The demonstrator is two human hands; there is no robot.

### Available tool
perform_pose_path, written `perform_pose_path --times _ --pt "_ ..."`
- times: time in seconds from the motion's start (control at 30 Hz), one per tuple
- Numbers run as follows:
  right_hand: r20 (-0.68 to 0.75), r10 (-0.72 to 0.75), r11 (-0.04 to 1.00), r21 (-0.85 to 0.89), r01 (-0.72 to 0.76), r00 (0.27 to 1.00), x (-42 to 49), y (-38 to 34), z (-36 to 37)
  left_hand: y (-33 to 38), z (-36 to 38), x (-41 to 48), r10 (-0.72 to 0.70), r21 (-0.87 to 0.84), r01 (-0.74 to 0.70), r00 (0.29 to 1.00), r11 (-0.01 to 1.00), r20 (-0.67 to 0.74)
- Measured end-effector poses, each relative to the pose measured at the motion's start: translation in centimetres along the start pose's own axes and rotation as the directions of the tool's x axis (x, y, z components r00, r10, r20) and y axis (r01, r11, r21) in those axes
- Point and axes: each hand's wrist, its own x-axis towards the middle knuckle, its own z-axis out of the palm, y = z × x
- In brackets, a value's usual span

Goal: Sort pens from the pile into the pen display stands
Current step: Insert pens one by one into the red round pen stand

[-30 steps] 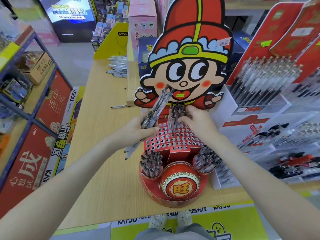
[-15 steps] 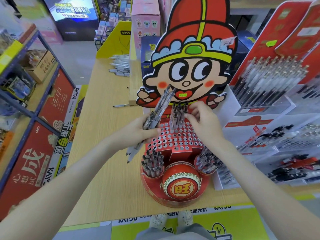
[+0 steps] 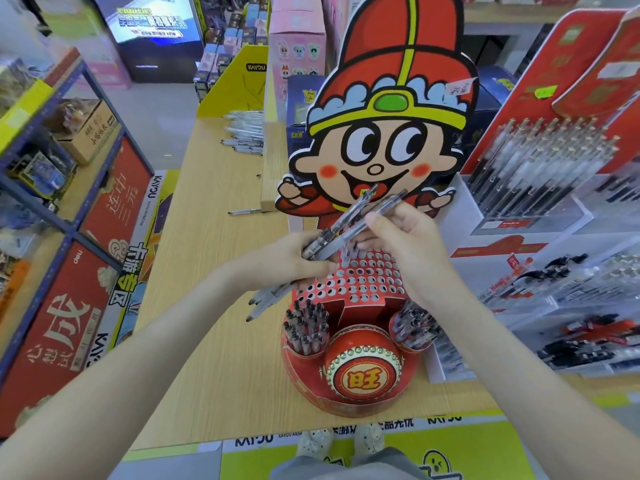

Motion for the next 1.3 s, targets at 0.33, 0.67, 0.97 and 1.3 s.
perform_pose_path --times 0.33,0.67,0.97,1.3 --pt "-0.161 -0.120 0.932 -0.359 0.055 0.980 1.1 1.6 -3.8 -2.2 -0.7 -0.2 -0.004 -0.041 -0.001 0.991 0.999 -0.137" --pt "0.043 -0.118 0.707 -0.698 0.114 0.992 1.7 3.7 -2.1 -2.2 -0.7 0.2 0.023 -0.059 -0.035 0.980 0.998 -0.196" --pt "0.052 -0.112 0.658 -0.745 0.113 0.992 1.8 5.4 -1.2 -2.5 -0.6 0.6 0.030 -0.050 -0.039 0.984 0.998 -0.177" --pt "0.022 -0.116 0.505 -0.859 0.078 0.993 1.5 5.6 0.0 -2.1 -0.1 1.0 0.033 -0.043 -0.038 0.992 0.998 -0.119"
